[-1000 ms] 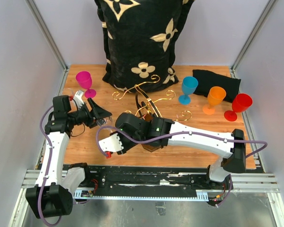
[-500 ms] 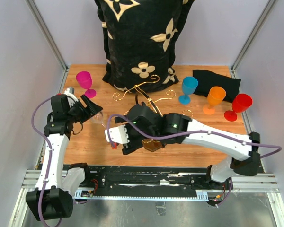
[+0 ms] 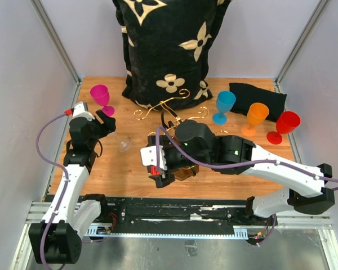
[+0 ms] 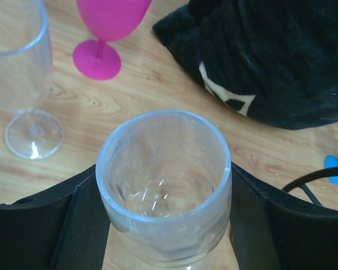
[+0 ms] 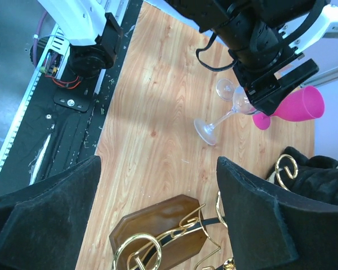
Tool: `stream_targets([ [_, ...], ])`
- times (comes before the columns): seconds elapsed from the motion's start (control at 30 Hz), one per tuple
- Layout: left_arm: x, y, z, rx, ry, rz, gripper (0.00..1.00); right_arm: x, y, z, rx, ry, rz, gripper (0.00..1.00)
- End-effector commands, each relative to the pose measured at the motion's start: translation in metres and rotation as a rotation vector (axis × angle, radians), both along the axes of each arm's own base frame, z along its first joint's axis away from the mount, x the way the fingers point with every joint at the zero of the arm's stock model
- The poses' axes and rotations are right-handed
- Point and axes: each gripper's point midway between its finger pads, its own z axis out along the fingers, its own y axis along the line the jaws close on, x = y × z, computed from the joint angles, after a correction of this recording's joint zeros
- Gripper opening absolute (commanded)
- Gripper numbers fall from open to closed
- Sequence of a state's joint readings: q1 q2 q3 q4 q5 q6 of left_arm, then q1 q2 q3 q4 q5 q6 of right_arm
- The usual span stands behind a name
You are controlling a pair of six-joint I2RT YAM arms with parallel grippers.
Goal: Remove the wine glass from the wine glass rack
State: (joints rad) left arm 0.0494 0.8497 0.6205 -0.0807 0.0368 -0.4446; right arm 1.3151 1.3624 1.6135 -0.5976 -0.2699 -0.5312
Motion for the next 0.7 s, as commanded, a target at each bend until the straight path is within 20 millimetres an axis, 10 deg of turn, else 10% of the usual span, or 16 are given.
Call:
stream_targets([
  [0.0, 0.023, 0.017, 0.04, 0.166, -0.184, 0.103, 0.45, -0.007, -0.005, 0.018, 0.074, -0.014, 0.011, 0.84],
  [0.67, 0.049, 0.012, -0.002, 0.335, -0.217, 0.371, 0.5, 0.017, -0.03, 0.015, 0.067, -0.059, -0.098, 0.86],
])
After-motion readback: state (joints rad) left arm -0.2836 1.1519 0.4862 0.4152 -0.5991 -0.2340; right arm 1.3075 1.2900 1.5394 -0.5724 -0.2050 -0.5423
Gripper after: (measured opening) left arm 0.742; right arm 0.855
